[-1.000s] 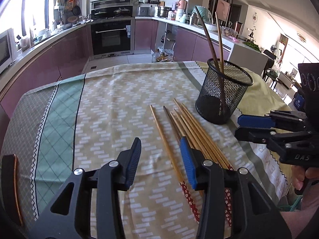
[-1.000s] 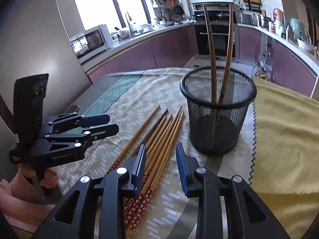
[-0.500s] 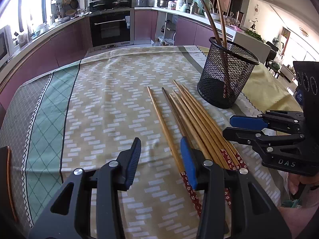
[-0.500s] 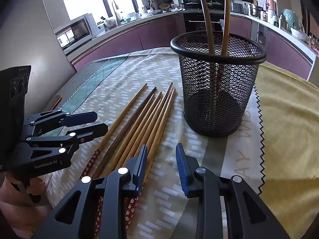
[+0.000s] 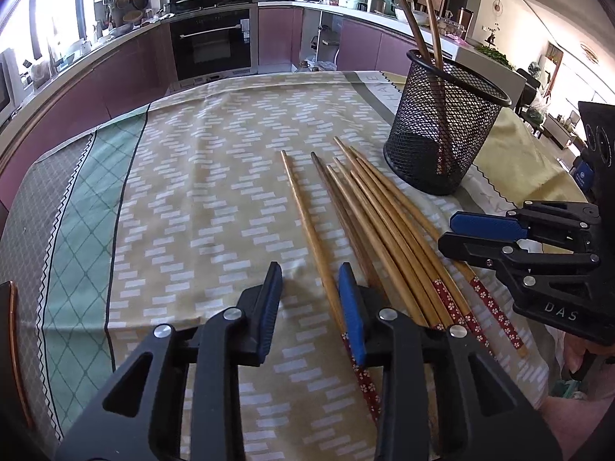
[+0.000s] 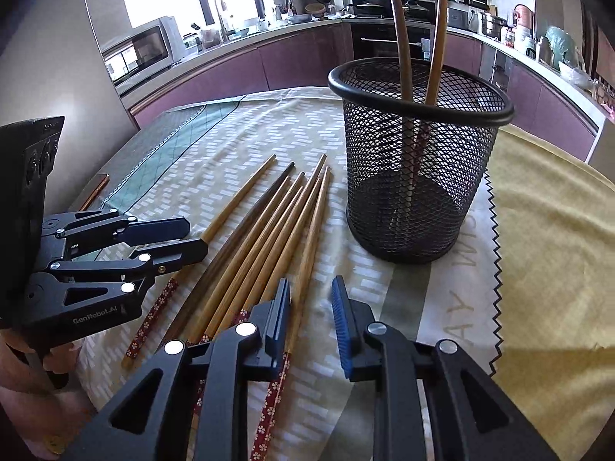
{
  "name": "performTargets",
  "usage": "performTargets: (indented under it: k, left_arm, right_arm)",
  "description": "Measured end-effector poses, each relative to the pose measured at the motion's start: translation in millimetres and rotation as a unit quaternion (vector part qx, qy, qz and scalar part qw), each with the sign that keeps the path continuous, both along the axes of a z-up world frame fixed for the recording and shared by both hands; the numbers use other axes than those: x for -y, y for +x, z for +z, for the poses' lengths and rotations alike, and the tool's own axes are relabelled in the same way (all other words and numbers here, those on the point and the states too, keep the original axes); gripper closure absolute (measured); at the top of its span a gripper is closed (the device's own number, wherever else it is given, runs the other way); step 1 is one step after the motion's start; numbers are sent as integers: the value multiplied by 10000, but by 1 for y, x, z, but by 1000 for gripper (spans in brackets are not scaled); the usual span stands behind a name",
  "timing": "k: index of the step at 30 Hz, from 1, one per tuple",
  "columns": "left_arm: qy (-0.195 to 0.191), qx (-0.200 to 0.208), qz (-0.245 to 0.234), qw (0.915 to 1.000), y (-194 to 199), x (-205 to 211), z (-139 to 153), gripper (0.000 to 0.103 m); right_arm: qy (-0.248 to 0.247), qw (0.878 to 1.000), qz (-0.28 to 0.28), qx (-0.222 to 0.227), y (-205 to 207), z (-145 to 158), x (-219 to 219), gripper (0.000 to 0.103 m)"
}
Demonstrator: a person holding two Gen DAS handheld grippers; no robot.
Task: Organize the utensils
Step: 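Grasp another chopstick with the left tool while the right tool grasps one too, then raise both held chopsticks upright and drop them into the mesh cup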
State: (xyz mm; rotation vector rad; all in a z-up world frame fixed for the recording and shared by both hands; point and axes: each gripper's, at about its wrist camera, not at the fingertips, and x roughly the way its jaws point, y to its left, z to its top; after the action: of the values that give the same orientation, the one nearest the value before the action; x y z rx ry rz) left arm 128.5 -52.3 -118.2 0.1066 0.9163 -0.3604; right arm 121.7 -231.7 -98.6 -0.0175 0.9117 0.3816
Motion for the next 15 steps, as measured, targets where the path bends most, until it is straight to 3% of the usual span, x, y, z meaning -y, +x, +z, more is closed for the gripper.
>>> performTargets:
  k: [11, 15]
  left_arm:
    - [116, -55, 44, 9999, 21, 8, 0, 73]
    - [110, -86, 88, 9999, 29, 11, 0, 85]
  right_arm:
    - [-204, 9998, -15, 69, 16, -3, -13, 84]
    - [-156, 9998, -58, 69, 21, -3, -13, 91]
